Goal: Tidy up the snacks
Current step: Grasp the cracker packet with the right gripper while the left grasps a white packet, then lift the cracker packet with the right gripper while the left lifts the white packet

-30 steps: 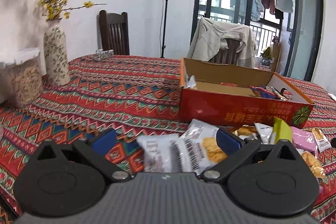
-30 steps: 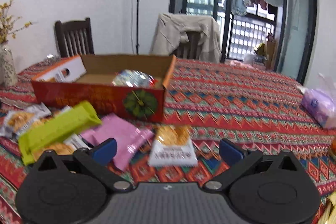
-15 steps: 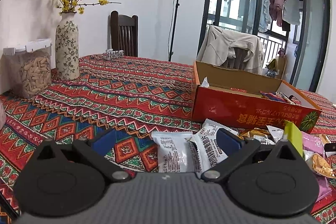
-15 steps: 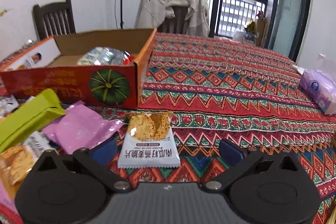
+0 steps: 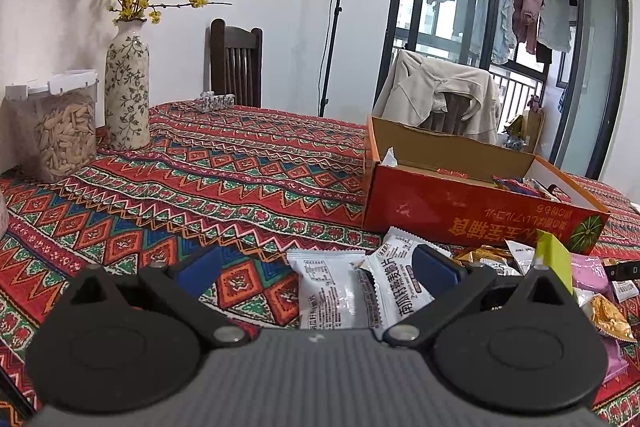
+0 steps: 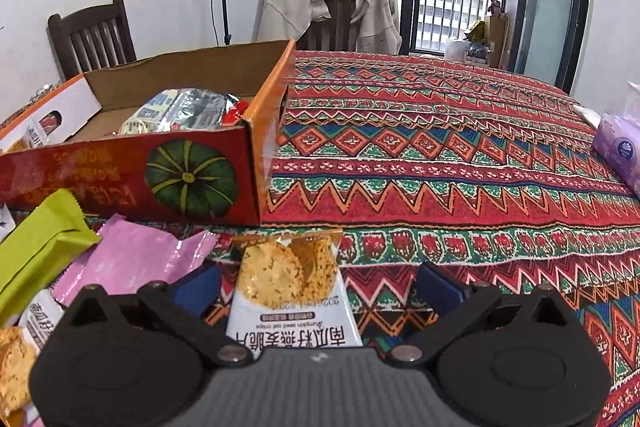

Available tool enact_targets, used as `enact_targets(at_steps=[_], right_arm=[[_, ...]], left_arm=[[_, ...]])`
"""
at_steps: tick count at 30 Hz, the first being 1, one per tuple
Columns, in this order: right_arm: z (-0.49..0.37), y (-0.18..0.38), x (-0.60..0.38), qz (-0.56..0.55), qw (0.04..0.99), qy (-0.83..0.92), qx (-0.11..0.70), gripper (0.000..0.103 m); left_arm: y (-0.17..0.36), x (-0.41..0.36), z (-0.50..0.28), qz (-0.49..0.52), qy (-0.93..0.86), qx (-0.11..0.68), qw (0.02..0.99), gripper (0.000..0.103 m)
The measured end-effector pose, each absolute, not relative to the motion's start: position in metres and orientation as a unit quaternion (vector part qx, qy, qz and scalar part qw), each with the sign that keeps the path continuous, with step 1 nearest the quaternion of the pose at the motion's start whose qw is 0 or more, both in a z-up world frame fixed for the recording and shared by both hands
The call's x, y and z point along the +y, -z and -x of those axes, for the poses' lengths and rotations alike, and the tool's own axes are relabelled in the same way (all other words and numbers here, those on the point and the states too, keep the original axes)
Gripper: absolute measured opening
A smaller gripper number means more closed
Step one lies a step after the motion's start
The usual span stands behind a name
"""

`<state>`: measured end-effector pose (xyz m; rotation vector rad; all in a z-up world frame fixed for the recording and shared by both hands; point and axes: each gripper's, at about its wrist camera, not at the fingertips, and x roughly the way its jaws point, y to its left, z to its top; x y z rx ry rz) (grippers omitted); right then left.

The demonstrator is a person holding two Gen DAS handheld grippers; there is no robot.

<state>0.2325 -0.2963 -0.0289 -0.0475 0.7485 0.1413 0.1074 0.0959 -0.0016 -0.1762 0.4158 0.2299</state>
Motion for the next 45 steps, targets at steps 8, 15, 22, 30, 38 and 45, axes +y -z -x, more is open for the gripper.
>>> enact_targets(at_steps=[8, 15, 22, 30, 38, 45], right_arm=[[-0.228, 0.027, -0.300, 0.016, 0.934, -0.071, 0.349, 0.088], [-0.211, 0.025, -0.297, 0.026, 0.940, -0.092, 0.326, 0.042], [-0.179, 0.013, -0.298, 0.018, 0.956, -0.091, 0.278, 0.040], [-0.133, -0.002, -0.294, 0.038, 0.976, -0.079, 0.198, 0.040], [-0.130, -0.004, -0.297, 0.029, 0.980, -0.073, 0.184, 0.040], [-0.127, -0.003, -0.301, 0.018, 0.982, -0.072, 0.176, 0.041]], left_arm=[[0.002, 0.097, -0.107, 0.093, -0.115, 0.205, 0.968, 0.103], [0.002, 0.097, -0.106, 0.094, -0.114, 0.205, 0.967, 0.103], [0.002, 0.098, -0.107, 0.097, -0.114, 0.207, 0.967, 0.103], [0.003, 0.096, -0.108, 0.093, -0.116, 0.211, 0.966, 0.103], [0.008, 0.095, -0.118, 0.081, -0.149, 0.237, 0.957, 0.103], [0.015, 0.097, -0.134, 0.073, -0.179, 0.290, 0.937, 0.103]])
